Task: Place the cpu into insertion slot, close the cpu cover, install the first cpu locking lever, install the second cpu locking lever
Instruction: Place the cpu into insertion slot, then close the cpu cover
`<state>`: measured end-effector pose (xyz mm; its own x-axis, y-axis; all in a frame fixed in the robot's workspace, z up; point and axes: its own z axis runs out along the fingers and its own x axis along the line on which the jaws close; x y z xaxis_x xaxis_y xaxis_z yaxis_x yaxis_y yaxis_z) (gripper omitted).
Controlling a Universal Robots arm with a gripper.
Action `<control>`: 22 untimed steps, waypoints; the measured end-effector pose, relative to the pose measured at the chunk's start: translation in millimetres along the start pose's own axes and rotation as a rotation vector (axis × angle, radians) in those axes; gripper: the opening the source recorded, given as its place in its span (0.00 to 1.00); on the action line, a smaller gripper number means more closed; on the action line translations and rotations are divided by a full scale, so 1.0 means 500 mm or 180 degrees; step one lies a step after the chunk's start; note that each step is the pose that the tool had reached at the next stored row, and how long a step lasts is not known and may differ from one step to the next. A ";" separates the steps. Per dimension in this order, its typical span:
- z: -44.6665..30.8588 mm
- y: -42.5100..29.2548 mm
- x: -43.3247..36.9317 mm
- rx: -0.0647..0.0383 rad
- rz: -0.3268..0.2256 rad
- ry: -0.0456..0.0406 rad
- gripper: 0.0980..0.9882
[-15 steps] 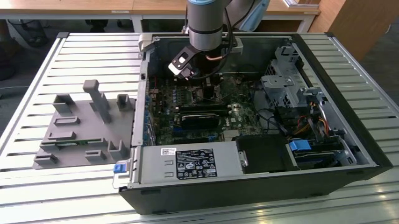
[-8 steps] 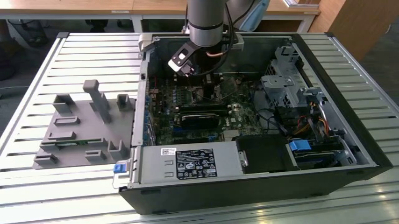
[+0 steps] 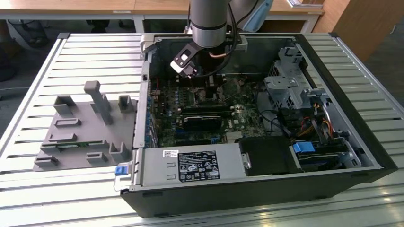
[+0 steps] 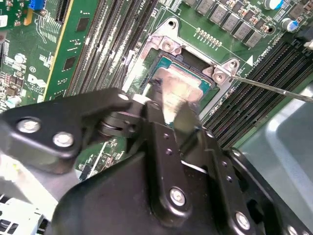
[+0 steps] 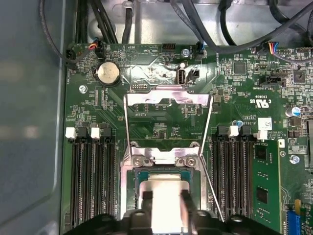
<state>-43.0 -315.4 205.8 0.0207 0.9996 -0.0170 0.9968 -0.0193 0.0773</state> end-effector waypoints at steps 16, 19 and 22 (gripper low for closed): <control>-0.010 0.010 -0.001 0.0037 0.0000 0.0004 0.01; -0.013 0.010 -0.001 0.0037 0.0000 0.0004 0.01; -0.016 0.010 -0.002 0.0038 0.0000 0.0004 0.01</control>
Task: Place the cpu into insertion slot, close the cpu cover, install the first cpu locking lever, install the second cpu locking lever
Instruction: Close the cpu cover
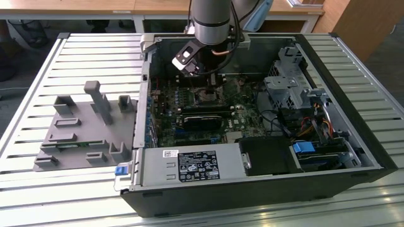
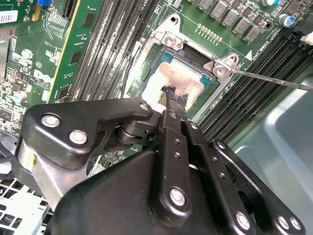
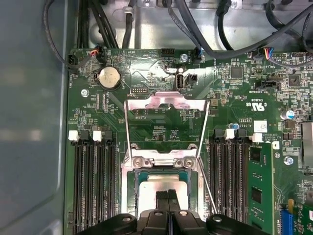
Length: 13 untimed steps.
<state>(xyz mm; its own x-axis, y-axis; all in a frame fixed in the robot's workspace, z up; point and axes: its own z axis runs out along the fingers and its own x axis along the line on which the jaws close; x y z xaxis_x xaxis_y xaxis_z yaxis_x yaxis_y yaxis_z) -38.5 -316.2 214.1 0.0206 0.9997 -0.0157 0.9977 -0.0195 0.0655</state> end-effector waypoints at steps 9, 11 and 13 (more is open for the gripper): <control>-0.027 0.002 0.000 0.0006 0.0000 0.0001 0.01; -0.035 0.003 -0.001 0.0007 0.0000 0.0001 0.01; -0.044 0.003 -0.001 0.0008 0.0000 0.0001 0.01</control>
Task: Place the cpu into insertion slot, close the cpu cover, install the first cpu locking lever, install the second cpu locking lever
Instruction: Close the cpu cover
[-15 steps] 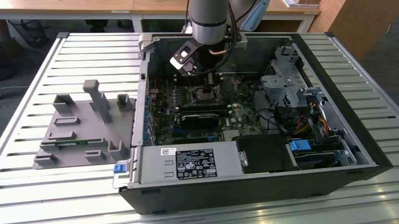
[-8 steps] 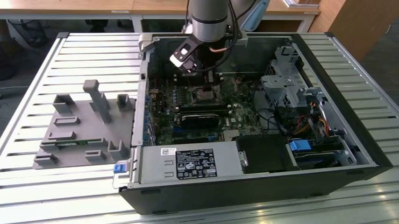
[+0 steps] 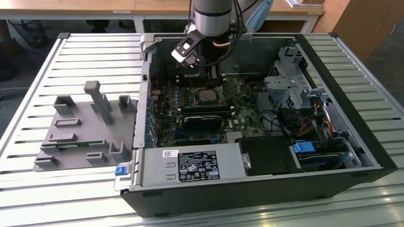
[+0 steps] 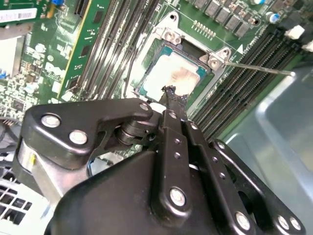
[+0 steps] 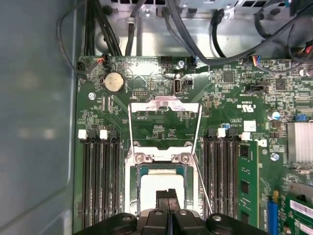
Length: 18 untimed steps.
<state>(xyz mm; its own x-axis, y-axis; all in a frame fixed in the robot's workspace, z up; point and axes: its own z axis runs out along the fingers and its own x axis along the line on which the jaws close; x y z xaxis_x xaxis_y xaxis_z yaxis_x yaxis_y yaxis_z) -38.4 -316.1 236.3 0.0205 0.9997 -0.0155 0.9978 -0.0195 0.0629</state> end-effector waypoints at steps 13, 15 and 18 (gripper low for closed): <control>-0.030 0.002 -0.014 0.0002 0.0000 0.0002 0.01; -0.030 0.003 -0.018 0.0002 0.0000 0.0002 0.01; -0.029 0.016 -0.019 0.0014 0.0001 0.0005 0.01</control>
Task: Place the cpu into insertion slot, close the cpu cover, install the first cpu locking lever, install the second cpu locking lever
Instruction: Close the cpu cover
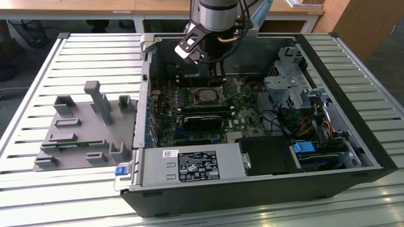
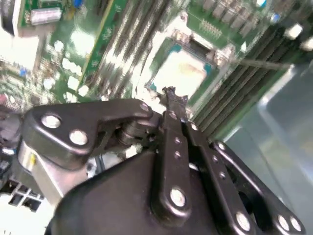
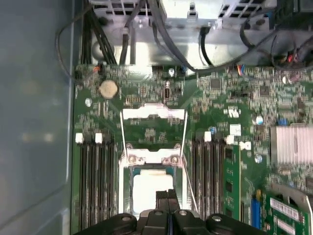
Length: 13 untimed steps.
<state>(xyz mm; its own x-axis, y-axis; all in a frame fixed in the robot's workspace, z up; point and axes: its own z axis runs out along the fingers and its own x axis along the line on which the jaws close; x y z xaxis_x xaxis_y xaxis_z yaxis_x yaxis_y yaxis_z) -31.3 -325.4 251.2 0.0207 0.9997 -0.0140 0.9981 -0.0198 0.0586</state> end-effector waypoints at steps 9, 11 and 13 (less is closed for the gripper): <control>-0.017 0.021 0.000 0.0022 0.0001 0.0043 0.01; -0.016 0.027 0.000 0.0024 0.0001 0.0042 0.01; -0.016 0.037 0.000 0.0028 0.0001 0.0043 0.01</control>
<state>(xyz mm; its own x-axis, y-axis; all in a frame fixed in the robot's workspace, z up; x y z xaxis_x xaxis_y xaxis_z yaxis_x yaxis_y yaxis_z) -13.2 -325.4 260.1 0.0203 0.9998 -0.0005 0.9986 -0.0203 0.0497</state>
